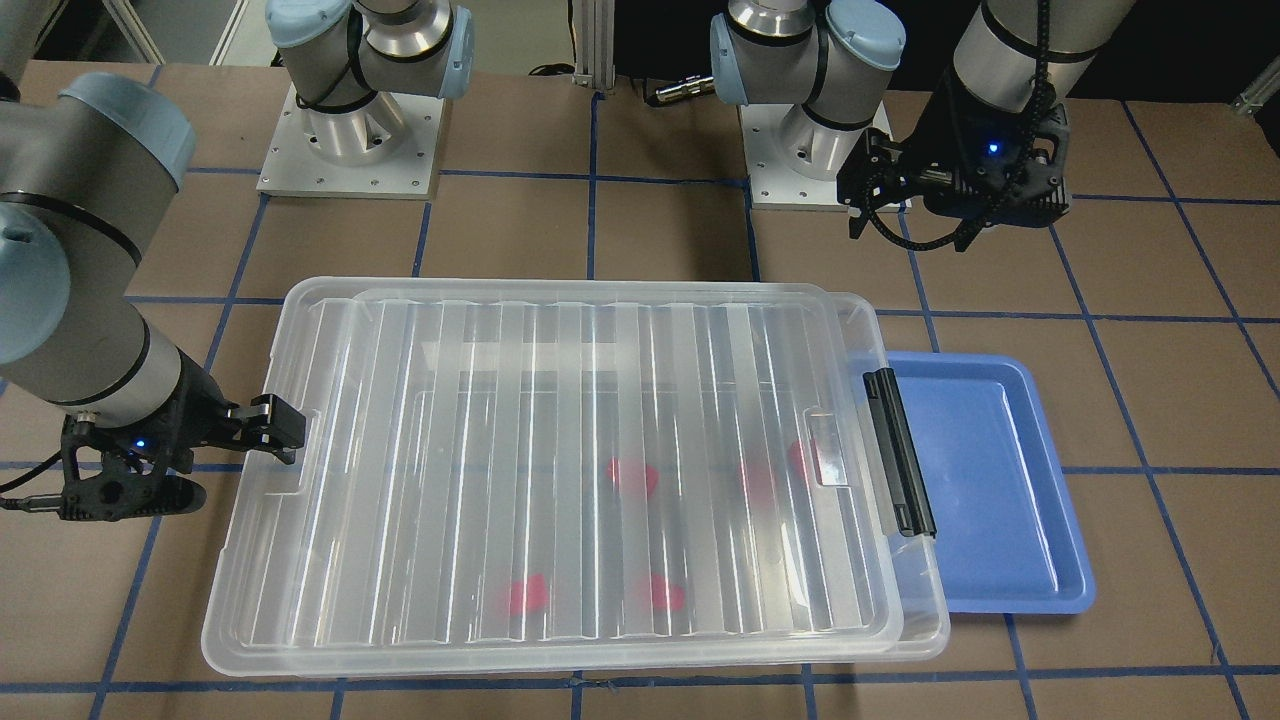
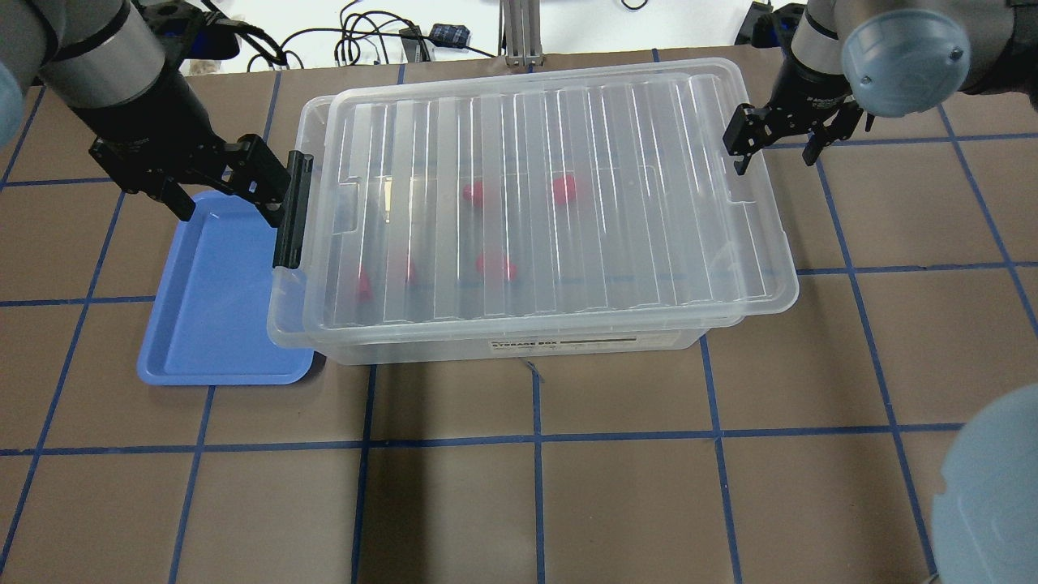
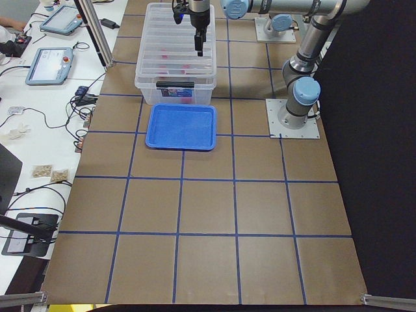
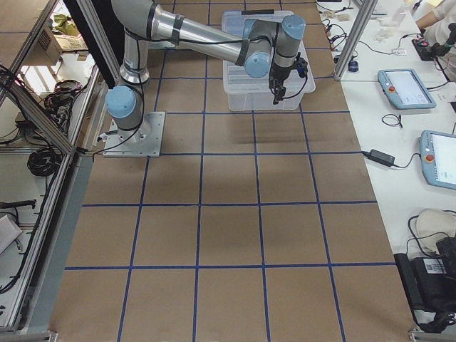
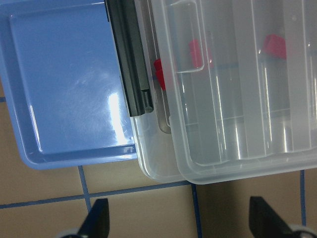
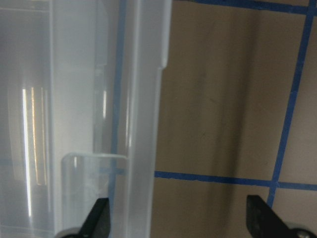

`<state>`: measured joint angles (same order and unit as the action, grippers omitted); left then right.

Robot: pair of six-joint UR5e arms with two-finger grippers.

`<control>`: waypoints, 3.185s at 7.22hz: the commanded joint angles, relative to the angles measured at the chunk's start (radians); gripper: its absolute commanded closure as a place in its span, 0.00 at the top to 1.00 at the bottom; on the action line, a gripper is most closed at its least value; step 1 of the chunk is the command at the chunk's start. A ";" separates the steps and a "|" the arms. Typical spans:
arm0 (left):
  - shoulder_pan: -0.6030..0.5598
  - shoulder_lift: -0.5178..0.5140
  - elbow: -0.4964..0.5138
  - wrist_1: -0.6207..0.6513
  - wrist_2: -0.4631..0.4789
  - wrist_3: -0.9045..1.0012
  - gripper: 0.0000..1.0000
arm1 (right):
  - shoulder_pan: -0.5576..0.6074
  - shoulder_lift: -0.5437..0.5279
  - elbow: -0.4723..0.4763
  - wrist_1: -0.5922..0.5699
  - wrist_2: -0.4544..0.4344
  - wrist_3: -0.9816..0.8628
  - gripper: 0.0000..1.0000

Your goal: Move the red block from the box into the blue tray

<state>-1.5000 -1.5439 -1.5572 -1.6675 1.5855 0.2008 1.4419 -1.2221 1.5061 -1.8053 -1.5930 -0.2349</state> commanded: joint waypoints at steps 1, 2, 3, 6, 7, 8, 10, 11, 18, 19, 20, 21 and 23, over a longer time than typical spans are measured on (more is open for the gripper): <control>0.001 -0.007 0.000 0.000 0.001 0.000 1.00 | -0.031 0.003 0.011 -0.011 -0.010 -0.027 0.96; 0.001 -0.007 0.000 0.000 0.002 0.000 1.00 | -0.035 0.004 0.011 -0.012 -0.012 -0.029 0.96; 0.001 -0.009 0.000 0.000 0.002 0.000 1.00 | -0.058 0.004 0.011 -0.050 -0.013 -0.074 0.97; 0.004 -0.018 0.000 0.000 -0.002 0.000 1.00 | -0.144 0.009 0.011 -0.069 -0.012 -0.168 0.98; 0.010 -0.034 0.000 0.002 -0.010 -0.014 1.00 | -0.170 0.009 0.011 -0.075 -0.010 -0.187 1.00; 0.007 -0.059 -0.006 0.058 -0.009 -0.023 1.00 | -0.181 0.009 0.011 -0.078 -0.012 -0.198 1.00; 0.000 -0.099 -0.070 0.168 -0.012 -0.018 1.00 | -0.216 0.012 0.003 -0.078 -0.013 -0.244 1.00; -0.002 -0.110 -0.087 0.196 -0.013 -0.017 1.00 | -0.225 0.013 -0.001 -0.078 -0.016 -0.263 1.00; -0.104 -0.257 -0.174 0.496 -0.012 -0.118 0.87 | -0.278 0.012 -0.009 -0.117 -0.084 -0.291 1.00; -0.115 -0.271 -0.182 0.511 -0.010 -0.127 0.87 | -0.279 0.012 -0.009 -0.127 -0.084 -0.306 1.00; -0.127 -0.289 -0.182 0.512 -0.010 -0.132 0.87 | -0.288 0.012 -0.007 -0.129 -0.084 -0.308 1.00; -0.128 -0.311 -0.184 0.532 -0.012 -0.132 0.87 | -0.290 0.012 -0.009 -0.129 -0.085 -0.329 1.00; -0.128 -0.350 -0.184 0.573 -0.013 -0.130 0.87 | -0.290 0.009 -0.010 -0.129 -0.084 -0.333 1.00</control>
<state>-1.6269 -1.8693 -1.7399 -1.1265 1.5737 0.0716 1.1528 -1.2118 1.4963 -1.9341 -1.6777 -0.5638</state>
